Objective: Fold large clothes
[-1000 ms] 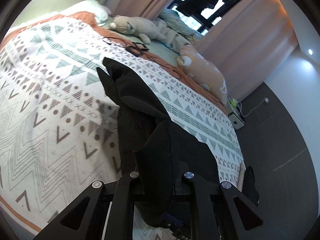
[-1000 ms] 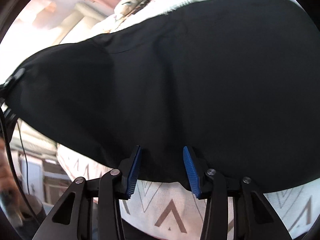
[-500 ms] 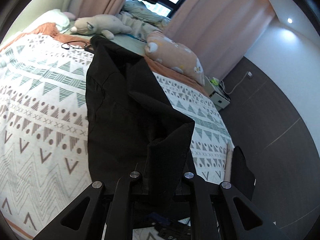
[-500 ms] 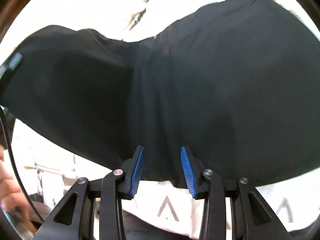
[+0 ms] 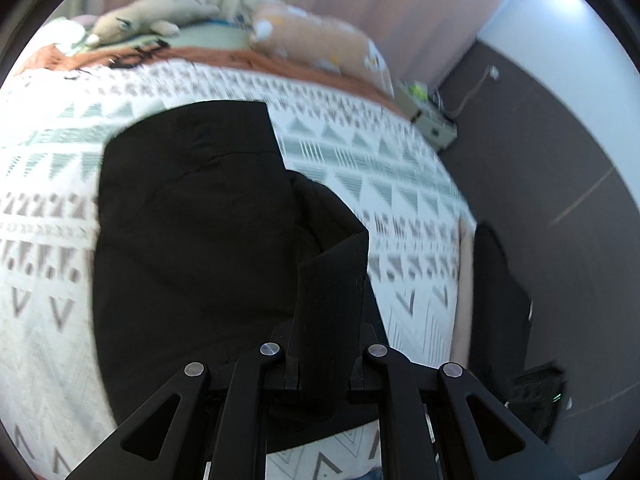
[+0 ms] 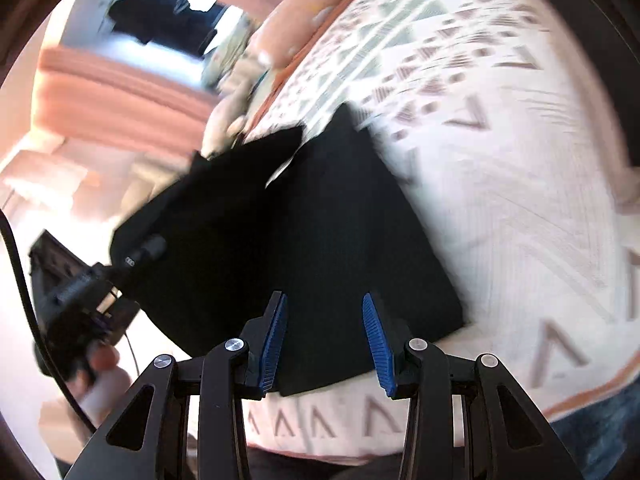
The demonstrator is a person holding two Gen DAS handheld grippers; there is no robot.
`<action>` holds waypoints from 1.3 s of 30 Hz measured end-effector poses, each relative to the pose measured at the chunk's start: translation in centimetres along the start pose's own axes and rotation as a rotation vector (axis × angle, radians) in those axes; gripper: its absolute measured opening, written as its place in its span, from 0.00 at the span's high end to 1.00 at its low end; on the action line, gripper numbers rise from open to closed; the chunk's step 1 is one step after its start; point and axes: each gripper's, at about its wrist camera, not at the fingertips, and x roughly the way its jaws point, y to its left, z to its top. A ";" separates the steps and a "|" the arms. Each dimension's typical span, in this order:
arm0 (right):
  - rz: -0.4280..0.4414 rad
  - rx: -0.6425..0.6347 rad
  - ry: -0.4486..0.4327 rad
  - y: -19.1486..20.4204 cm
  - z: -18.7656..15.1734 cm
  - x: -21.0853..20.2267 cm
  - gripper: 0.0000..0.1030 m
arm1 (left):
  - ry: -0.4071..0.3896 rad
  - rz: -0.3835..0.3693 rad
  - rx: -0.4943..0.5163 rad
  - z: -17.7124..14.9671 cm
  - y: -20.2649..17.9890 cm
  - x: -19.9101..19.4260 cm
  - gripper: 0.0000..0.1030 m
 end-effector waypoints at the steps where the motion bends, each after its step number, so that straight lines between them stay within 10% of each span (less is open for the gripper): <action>1: -0.008 0.016 -0.012 -0.8 0.0 -0.5 0.61 | 0.021 0.005 0.012 -0.5 -0.4 0.9 0.89; 15: -0.024 0.121 -0.032 -7.9 1.3 -4.5 0.60 | 0.178 0.007 0.128 -5.1 -5.4 7.9 0.88; 20: 0.003 0.122 -0.056 -7.9 1.5 -5.6 0.39 | 0.249 -0.104 0.092 -4.8 -5.1 7.8 0.50; 39: 0.025 -0.131 0.052 3.1 1.6 1.0 0.25 | 0.036 0.048 -0.104 -3.4 10.2 -4.7 0.44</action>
